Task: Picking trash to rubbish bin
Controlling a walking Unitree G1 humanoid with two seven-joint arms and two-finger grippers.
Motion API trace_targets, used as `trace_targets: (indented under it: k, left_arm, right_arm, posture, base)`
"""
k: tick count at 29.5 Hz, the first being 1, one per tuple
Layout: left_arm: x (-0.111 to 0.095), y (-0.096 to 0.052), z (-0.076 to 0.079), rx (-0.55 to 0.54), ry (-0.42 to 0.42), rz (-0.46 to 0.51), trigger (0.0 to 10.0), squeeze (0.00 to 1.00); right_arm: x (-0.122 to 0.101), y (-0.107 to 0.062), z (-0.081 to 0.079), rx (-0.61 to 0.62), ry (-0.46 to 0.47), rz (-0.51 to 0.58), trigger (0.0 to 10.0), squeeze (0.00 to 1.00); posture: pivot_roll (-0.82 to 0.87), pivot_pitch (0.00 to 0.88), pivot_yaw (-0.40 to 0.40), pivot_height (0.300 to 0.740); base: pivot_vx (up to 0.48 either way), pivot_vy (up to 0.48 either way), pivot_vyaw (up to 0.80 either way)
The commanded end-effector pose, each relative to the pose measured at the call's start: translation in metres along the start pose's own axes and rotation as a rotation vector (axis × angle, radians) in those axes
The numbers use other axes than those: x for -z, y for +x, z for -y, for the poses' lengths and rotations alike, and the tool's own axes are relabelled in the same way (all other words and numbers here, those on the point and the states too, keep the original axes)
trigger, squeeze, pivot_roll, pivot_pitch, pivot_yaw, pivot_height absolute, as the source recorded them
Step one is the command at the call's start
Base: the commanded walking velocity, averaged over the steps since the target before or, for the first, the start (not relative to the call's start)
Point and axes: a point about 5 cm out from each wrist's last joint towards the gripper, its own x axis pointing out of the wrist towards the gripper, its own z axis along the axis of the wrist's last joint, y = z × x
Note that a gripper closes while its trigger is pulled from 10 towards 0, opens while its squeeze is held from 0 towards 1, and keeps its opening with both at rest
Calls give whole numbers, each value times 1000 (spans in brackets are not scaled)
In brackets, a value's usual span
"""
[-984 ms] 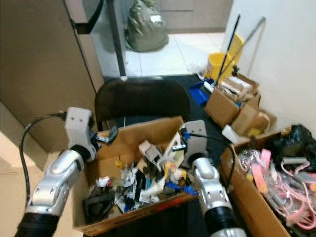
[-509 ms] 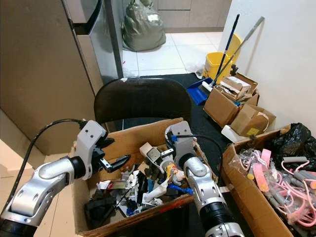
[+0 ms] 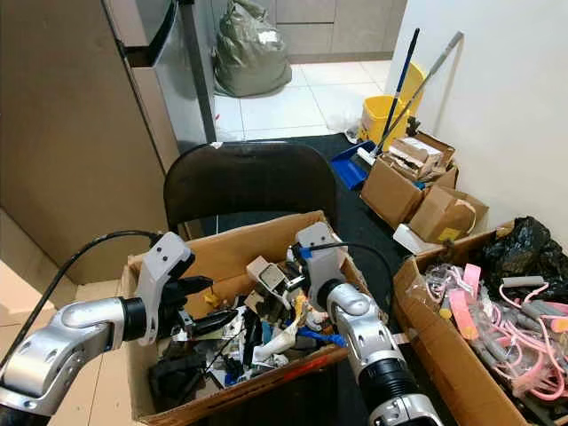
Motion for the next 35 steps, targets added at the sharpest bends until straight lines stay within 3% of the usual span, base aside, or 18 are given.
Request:
trace_targets:
  k: [1,3,4,5,6,7,10,11,12,13,14,21,23,24,29,35]
  left_arm:
    - [-1,-2,2,17,19,-30,10000,0]
    - [-1,-3,2,19,17,-31,10000,0]
    - [-1,-3,1,6,23,-35,10000,0]
    - [-1,-3,-1,-5,29,-37,10000,0]
    - [-1,-4,-2,-17,34,-41,10000,0]
    - [-2,-4,-5,-43,44,-41,10000,0]
    - [-6,-5,-25,-231,97,-8,10000,0]
    - [-16,-6,-43,-422,137,54,10000,0]
    - [-16,-6,-43,-422,137,54,10000,0]
    - [-29,-8,-59,-619,101,162,10000,0]
    - [-33,-9,-62,-663,93,191,10000,0]
    - [-25,5,-59,-766,106,124,10000,0]
    - [-26,9,-55,-745,115,133,10000,0]
    - [-32,18,-47,-722,168,178,10000,0]
    - [-33,26,-43,-694,200,174,10000,0]
    - [-33,26,-46,-716,196,176,10000,0]
  right_arm:
    - [2,1,-3,-20,41,-13,10000,1000]
    - [2,1,-3,-20,43,-14,10000,1000]
    - [-2,1,1,27,28,11,10000,792]
    - [-4,1,4,62,18,31,10000,792]
    - [-7,1,7,89,16,49,10000,247]
    - [-10,0,11,125,16,76,10000,0]
    - [-16,-3,26,255,57,111,10000,0]
    - [-19,-9,37,336,44,139,10000,0]
    - [-19,-9,37,336,44,139,10000,0]
    - [-19,-18,49,437,42,176,10000,0]
    - [-19,-21,52,463,43,181,10000,0]
    - [1,-44,68,660,124,152,10000,0]
    - [2,-47,68,675,121,152,10000,0]
    - [6,-53,69,709,119,159,10000,0]
    - [10,-56,68,730,123,157,10000,0]
    - [11,-57,66,747,128,150,10000,0]
  posture:
    - [69,120,9,740]
    - [69,120,9,740]
    - [71,125,10,740]
    - [71,125,10,740]
    - [72,126,10,740]
    - [72,126,10,740]
    - [71,127,10,740]
    - [74,127,9,740]
    - [74,127,9,740]
    - [73,126,11,740]
    - [73,126,11,740]
    - [51,111,22,740]
    - [49,109,26,740]
    - [49,109,26,740]
    - [49,111,31,740]
    - [53,119,38,740]
  base:
    - [0,0,0]
    - [0,0,0]
    - [0,0,0]
    - [0,0,0]
    - [0,0,0]
    - [0,0,0]
    - [0,0,0]
    - [0,0,0]
    - [0,0,0]
    - [0,0,0]
    - [0,0,0]
    - [0,0,-571]
    - [0,0,-800]
    - [0,0,-800]
    - [0,0,-800]
    - [0,0,-800]
